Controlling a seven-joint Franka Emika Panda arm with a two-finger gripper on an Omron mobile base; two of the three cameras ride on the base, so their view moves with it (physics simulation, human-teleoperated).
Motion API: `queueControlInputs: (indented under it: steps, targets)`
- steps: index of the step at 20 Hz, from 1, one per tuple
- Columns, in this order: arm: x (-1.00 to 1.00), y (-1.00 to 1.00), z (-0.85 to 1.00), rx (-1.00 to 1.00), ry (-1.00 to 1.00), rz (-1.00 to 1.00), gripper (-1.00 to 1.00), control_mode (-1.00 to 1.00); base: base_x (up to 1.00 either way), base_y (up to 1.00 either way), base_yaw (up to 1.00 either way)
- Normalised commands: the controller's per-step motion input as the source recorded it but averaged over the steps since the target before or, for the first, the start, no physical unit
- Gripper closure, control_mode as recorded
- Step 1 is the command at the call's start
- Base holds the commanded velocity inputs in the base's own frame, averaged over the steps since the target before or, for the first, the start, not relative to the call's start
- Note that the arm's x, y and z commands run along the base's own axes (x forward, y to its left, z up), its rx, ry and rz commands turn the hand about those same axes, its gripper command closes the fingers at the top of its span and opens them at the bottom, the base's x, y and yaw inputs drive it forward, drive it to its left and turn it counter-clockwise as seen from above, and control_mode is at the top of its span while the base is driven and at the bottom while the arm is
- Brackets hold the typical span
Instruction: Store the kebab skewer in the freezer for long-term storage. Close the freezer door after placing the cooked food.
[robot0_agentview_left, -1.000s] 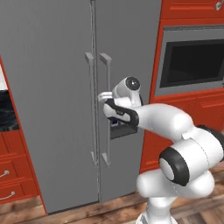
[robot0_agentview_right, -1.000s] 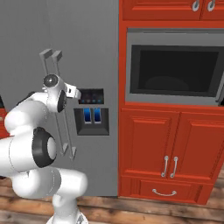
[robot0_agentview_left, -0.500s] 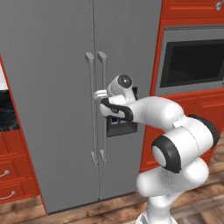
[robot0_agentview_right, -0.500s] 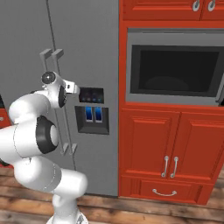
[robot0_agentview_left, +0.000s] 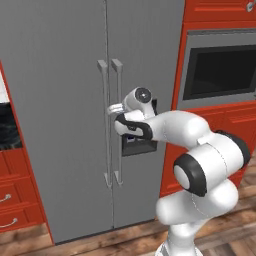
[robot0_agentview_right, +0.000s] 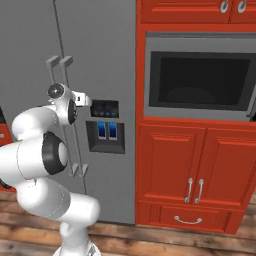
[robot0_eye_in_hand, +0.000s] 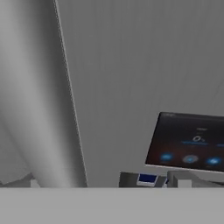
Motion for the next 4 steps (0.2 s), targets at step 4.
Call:
queueControlInputs:
  steps: [4]
  targets:
    - [0.44,0.0,0.09,-0.02,0.0,0.0,-1.0,-1.0,0.0,0.0,0.0]
